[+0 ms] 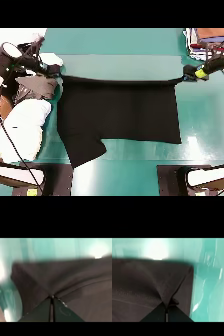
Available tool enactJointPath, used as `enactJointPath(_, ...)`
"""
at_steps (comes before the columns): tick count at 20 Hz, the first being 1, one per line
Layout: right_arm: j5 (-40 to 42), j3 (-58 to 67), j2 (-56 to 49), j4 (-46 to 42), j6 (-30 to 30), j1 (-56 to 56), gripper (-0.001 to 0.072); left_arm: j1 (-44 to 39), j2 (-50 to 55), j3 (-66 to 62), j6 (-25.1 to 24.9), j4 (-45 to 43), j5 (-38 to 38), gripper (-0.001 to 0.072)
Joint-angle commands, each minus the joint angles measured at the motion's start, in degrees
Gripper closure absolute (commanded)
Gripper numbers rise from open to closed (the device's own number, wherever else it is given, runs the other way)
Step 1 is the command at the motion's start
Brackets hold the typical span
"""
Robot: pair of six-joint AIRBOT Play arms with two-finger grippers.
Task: Fold the shirts.
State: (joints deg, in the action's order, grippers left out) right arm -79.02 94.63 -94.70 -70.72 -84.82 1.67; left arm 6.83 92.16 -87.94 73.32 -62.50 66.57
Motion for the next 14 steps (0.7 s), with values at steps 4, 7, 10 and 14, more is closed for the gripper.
enactJointPath(4, 5.18, -16.33, 4.87, 0.26, -0.22, -2.54, 0.0694, 0.24, 0.09, 9.33, 0.52, -1.86, 3.34, 0.0678)
enactJointPath(7, 3.52, -18.27, 6.16, 0.22, -0.22, -2.4, 0.0253, 0.24, -1.75, 9.31, 1.95, -2.01, 6.99, 0.0251)
enactJointPath(10, -1.18, -18.32, 9.9, 0.04, -0.17, -0.61, 0.0252, 0.24, -8.04, 10.12, 4.13, -7.08, 11.69, 0.0251)
enactJointPath(14, -4.13, -18.32, 18.23, 0.13, -0.17, 1.29, 0.026, 0.22, -22.93, 24.33, 8.5, -10.93, 16.06, 0.025)
